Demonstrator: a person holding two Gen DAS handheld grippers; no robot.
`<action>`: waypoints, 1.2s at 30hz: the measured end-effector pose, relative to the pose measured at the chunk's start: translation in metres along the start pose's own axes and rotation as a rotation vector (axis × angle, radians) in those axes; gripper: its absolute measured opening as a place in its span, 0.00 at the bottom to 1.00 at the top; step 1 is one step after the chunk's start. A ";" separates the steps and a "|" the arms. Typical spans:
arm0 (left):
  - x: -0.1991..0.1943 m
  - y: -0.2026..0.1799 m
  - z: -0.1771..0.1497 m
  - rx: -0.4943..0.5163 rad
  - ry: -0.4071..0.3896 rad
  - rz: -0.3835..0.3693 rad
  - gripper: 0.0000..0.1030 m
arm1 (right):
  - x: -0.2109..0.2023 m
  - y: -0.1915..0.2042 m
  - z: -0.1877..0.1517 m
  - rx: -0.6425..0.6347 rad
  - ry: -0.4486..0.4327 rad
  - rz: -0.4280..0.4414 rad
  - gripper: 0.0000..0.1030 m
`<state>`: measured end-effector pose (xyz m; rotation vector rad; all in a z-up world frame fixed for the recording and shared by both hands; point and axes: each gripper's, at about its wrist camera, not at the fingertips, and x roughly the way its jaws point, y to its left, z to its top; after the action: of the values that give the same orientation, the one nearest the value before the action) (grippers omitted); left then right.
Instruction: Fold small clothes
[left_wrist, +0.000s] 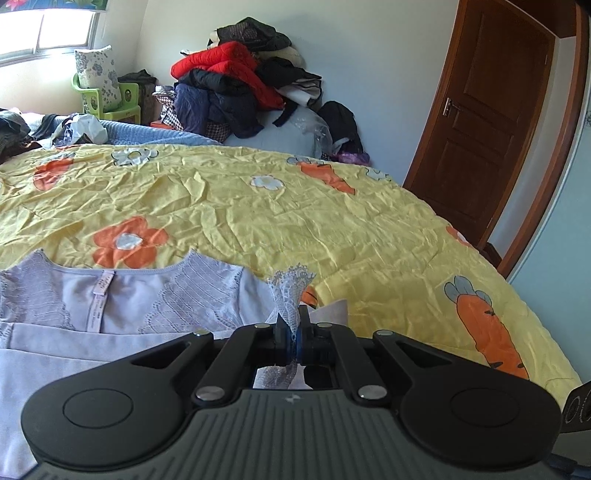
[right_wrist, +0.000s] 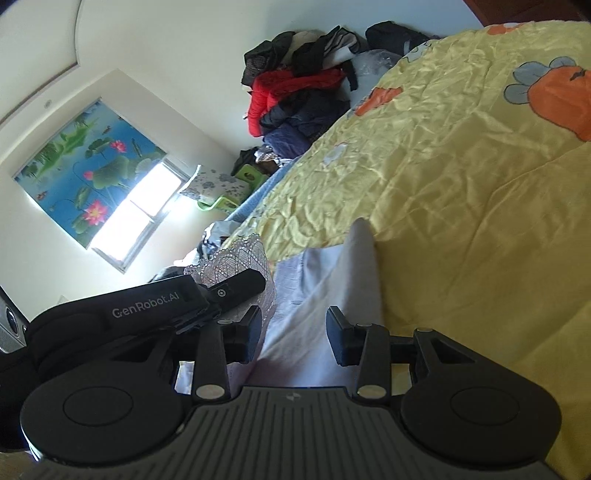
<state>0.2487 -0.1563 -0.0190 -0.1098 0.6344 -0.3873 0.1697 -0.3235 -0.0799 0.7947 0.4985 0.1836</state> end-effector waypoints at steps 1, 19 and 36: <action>0.003 -0.001 -0.001 0.001 0.006 0.000 0.03 | 0.000 -0.001 0.000 -0.010 0.000 -0.013 0.42; 0.014 -0.011 -0.003 -0.015 0.104 -0.054 0.26 | -0.018 -0.030 0.001 -0.056 -0.055 -0.176 0.52; -0.081 0.137 -0.048 -0.146 0.027 0.229 0.76 | 0.004 0.047 -0.016 -0.315 0.028 -0.013 0.61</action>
<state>0.2040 0.0024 -0.0426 -0.1694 0.6933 -0.1217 0.1667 -0.2795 -0.0565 0.4817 0.4863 0.2541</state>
